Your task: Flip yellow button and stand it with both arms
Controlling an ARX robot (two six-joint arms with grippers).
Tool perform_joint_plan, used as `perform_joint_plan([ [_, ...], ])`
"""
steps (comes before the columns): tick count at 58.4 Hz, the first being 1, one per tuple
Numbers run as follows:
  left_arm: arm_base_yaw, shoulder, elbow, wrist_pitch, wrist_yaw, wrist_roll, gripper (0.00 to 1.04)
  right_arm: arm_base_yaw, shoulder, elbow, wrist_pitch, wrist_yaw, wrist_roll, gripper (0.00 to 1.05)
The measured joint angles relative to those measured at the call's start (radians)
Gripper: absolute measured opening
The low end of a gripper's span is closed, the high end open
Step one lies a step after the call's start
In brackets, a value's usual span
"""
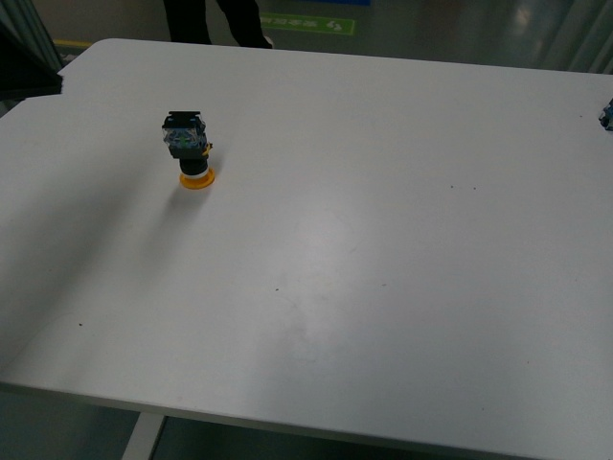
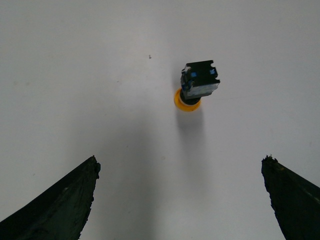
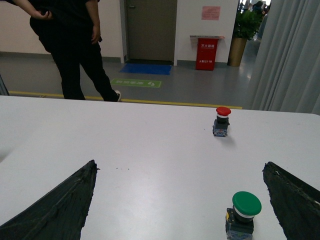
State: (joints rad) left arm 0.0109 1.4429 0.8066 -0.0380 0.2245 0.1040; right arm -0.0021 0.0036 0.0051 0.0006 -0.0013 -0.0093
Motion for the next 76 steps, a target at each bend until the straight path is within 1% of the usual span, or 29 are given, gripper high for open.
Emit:
perform_joint_plan([
  [8,-0.046,0.104,0.055,0.043,-0.016,-0.002,0.98,0.000,0.000,0.000,0.000,0.000,0.000,0.97],
  [11,-0.068,0.156,0.078,0.059,-0.052,-0.004,0.98,0.000,0.000,0.000,0.000,0.000,0.000,0.97],
  [17,-0.087,0.220,0.110,0.060,-0.085,-0.018,0.98,0.000,0.000,0.000,0.000,0.000,0.000,0.97],
  [40,-0.123,0.391,0.264,0.071,-0.100,-0.116,0.98,0.000,0.000,0.000,0.000,0.000,0.000,0.97],
  [55,-0.151,0.480,0.378,0.003,-0.122,-0.141,0.98,0.000,0.000,0.000,0.000,0.000,0.000,0.97],
  [76,-0.158,0.547,0.449,-0.047,-0.129,-0.169,0.98,0.000,0.000,0.000,0.000,0.000,0.000,0.97],
])
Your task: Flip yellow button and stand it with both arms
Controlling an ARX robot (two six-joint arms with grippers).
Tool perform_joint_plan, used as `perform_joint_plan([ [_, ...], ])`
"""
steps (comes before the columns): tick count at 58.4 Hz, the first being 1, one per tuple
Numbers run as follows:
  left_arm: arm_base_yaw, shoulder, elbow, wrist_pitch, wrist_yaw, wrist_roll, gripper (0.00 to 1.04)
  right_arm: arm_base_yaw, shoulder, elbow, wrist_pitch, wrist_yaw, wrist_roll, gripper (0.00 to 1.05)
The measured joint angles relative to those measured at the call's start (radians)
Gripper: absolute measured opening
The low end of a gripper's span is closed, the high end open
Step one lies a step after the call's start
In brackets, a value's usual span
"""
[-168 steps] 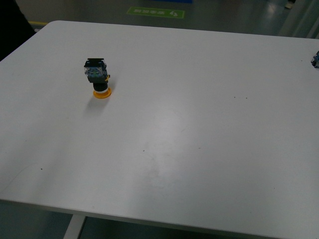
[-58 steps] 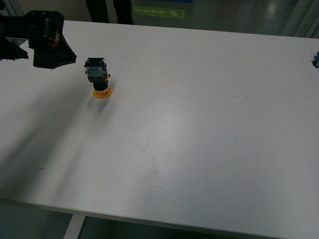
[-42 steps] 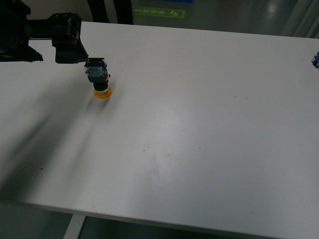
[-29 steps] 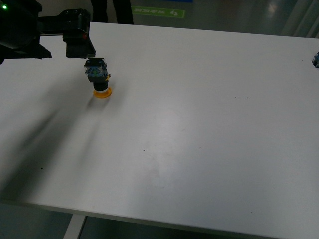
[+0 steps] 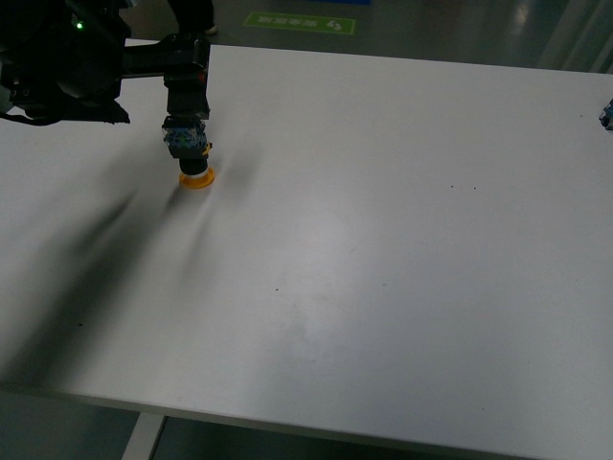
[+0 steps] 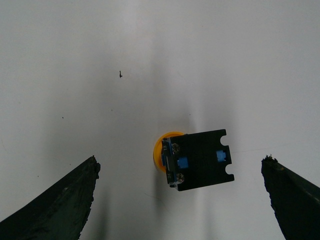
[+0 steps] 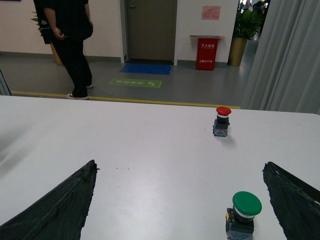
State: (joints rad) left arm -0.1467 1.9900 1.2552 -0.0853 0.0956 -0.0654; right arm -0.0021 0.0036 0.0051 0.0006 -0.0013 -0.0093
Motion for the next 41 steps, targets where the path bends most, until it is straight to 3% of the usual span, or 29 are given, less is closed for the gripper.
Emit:
perform_joint_plan([
  [41,-0.031,0.072,0.101,-0.068,0.000,-0.012,0.98,0.000,0.000,0.000,0.000,0.000,0.000,0.97],
])
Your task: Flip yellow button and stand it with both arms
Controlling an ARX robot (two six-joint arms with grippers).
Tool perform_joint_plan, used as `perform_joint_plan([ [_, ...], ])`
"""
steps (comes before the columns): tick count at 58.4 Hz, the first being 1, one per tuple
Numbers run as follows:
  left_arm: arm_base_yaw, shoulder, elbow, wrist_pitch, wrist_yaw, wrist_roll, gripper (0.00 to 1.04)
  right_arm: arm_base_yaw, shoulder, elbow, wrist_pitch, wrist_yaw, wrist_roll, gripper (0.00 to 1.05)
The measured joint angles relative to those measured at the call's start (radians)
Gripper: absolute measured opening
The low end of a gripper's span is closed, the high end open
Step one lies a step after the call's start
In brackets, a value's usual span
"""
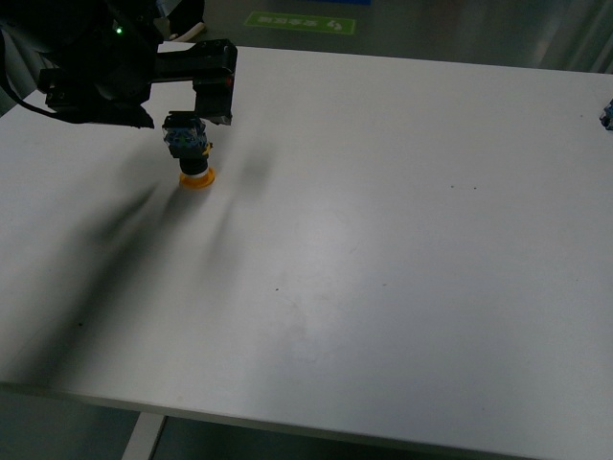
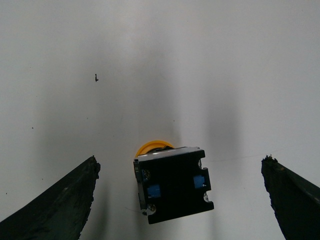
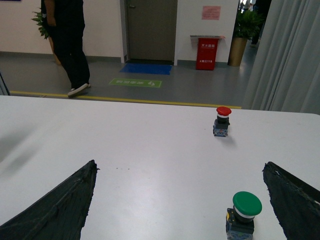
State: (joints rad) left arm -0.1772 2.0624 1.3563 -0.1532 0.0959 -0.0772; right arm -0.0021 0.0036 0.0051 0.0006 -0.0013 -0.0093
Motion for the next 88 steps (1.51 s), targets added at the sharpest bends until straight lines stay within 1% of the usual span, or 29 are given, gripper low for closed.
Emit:
perform_joint_plan([
  [14,-0.004,0.008,0.010,-0.013,-0.004,0.002,0.97,0.000,0.000,0.000,0.000,0.000,0.000,0.97],
  [18,-0.005,0.017,0.017,-0.023,-0.010,0.001,0.81,0.000,0.000,0.000,0.000,0.000,0.000,0.97],
  [27,-0.005,0.026,0.023,-0.029,-0.015,0.001,0.58,0.000,0.000,0.000,0.000,0.000,0.000,0.97],
  [33,-0.005,0.026,0.026,-0.035,-0.018,0.001,0.39,0.000,0.000,0.000,0.000,0.000,0.000,0.97],
  [35,-0.004,0.026,0.027,-0.037,-0.018,0.001,0.37,0.000,0.000,0.000,0.000,0.000,0.000,0.97],
  [39,-0.004,0.026,0.028,-0.037,-0.014,0.000,0.36,0.000,0.000,0.000,0.000,0.000,0.000,0.97],
  [43,-0.002,0.025,0.028,-0.037,0.016,-0.013,0.36,0.000,0.000,0.000,0.000,0.000,0.000,0.97],
  [49,-0.002,0.010,0.007,-0.010,0.104,-0.064,0.36,0.000,0.000,0.000,0.000,0.000,0.000,0.97],
  [53,-0.002,-0.010,-0.021,0.041,0.187,-0.122,0.36,0.000,0.000,0.000,0.000,0.000,0.000,0.97],
  [55,-0.003,-0.029,-0.045,0.087,0.249,-0.173,0.35,0.000,0.000,0.000,0.000,0.000,0.000,0.97],
  [56,-0.005,-0.047,-0.064,0.130,0.296,-0.217,0.35,0.000,0.000,0.000,0.000,0.000,0.000,0.97],
  [59,-0.010,-0.076,-0.097,0.211,0.371,-0.286,0.35,0.000,0.000,0.000,0.000,0.000,0.000,0.97],
  [65,-0.029,-0.116,-0.148,0.352,0.467,-0.420,0.35,0.000,0.000,0.000,0.000,0.000,0.000,0.97],
  [67,-0.040,-0.127,-0.164,0.401,0.492,-0.478,0.35,0.000,0.000,0.000,0.000,0.000,0.000,0.97],
  [68,-0.050,-0.134,-0.177,0.449,0.513,-0.526,0.35,0.000,0.000,0.000,0.000,0.000,0.000,0.97],
  [75,-0.091,-0.138,-0.216,0.631,0.554,-0.698,0.35,0.000,0.000,0.000,0.000,0.000,0.000,0.97],
  [88,-0.167,-0.138,-0.239,0.937,0.580,-0.979,0.35,0.000,0.000,0.000,0.000,0.000,0.000,0.97],
])
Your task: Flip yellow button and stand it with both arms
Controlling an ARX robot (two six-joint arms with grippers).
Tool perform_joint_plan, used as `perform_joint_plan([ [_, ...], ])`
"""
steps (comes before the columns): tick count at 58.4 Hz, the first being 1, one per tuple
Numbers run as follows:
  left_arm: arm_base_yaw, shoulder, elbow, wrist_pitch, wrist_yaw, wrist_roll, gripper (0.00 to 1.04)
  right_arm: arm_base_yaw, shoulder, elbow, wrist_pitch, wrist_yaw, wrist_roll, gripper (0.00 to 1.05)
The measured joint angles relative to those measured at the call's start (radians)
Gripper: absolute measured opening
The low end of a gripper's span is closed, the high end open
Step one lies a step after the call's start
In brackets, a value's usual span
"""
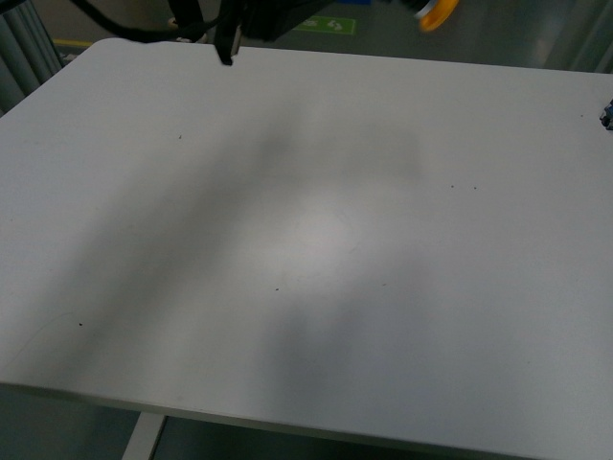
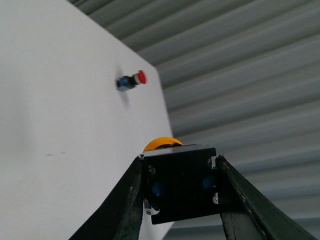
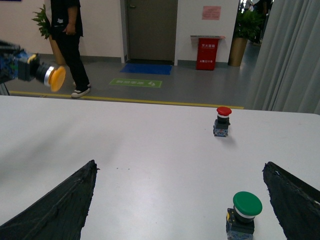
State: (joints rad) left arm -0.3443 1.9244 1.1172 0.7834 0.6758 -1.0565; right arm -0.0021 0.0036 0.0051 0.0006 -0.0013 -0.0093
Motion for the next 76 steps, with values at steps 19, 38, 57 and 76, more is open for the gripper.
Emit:
perform_joint_plan([
  [19,-0.072,0.006,-0.003,0.386,-0.015,-0.381,0.35,0.000,0.000,0.000,0.000,0.000,0.000,0.97],
  [38,-0.101,0.087,0.121,0.520,-0.021,-0.543,0.35,0.000,0.000,0.000,0.000,0.000,0.000,0.97],
  [57,-0.140,0.121,0.168,0.428,0.000,-0.542,0.35,0.000,0.000,0.000,0.000,0.000,0.000,0.97],
  [76,-0.140,0.121,0.168,0.428,-0.001,-0.542,0.35,-0.003,0.040,0.000,0.067,-0.085,0.102,0.97],
])
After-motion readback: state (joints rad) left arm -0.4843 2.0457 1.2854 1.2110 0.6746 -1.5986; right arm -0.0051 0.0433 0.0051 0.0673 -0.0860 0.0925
